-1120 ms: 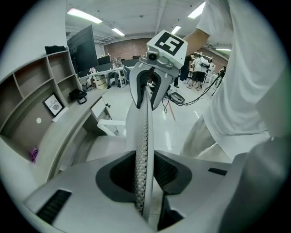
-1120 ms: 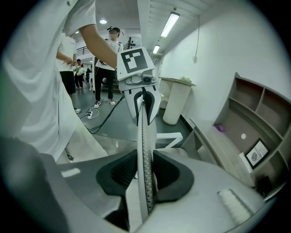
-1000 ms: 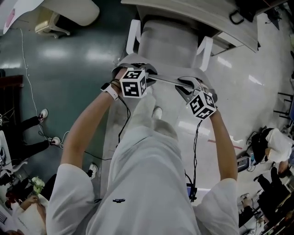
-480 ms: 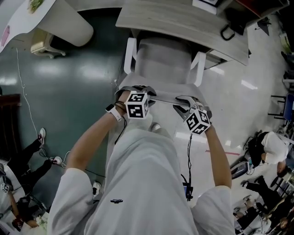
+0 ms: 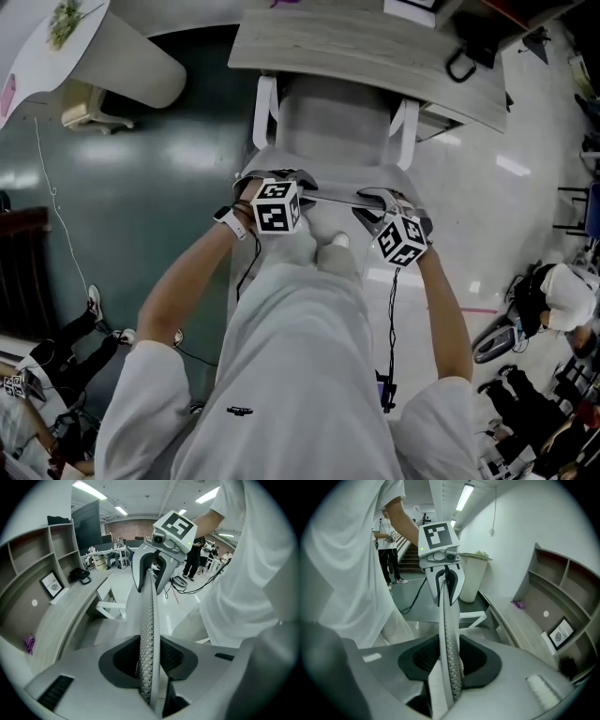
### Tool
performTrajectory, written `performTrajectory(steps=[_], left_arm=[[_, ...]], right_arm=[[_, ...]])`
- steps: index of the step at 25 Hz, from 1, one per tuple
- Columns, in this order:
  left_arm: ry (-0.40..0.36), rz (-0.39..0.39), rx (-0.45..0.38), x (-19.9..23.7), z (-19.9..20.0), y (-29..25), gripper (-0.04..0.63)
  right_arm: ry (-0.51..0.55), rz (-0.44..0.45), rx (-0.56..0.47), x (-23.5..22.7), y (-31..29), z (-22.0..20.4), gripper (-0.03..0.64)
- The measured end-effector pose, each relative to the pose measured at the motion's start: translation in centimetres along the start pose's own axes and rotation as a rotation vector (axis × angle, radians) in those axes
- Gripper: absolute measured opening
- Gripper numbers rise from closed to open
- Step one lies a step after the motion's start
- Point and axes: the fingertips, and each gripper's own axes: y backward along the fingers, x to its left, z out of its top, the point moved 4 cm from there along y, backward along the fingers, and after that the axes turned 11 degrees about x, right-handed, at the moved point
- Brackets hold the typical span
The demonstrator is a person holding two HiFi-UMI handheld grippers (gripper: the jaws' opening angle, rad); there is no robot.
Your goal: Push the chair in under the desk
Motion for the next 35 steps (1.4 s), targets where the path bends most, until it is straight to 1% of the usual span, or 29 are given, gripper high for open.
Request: performTrajectory(steps=[5,9,12,20,25,30,32,35], left_arm=[[0.006,-0.004,0.000,0.2,0.6,0.0,0.095],[-0.011,0.009,0.007,0.0,0.4,0.0,0.095],[-0.016,-0.001,0.009,-0.4,0.3,0.0,0.095],[-0.013,-0.012,0.011,-0.5,1.3,-0.5,0.095],[-0.010,-0.017,0.007,0.0,2.1,-0.8,0.095],[-0.016,0.012,0.004,1.3,3.1,-1.1,0.094],[-0.012,0.006,0.006,1.9,3.2,-1.1,0.092],[-0.005,-0.005,0.004,2.5,3.2,-1.1,0.091]], right_arm=[[0.005,0.020,0.008,-0.6,0.3,-0.3,0.135],[0.007,0.010,0.002,-0.1,0.2,-0.2,0.127],[0.003,0.017,0.003,0.6,0.3,-0.3,0.123],[0.004,0.022,0.007,0.4,0.7,-1.2,0.121],[0.010,0.023,0.010,-0.6,0.9,-1.9,0.127],[0.005,-0.005,0.020,-2.2,1.2,-2.5,0.138],[0.005,-0.012,0.022,-2.8,1.1,-2.6,0.140],[0.002,0.005,0.021,-3.5,1.0,-2.5,0.144]])
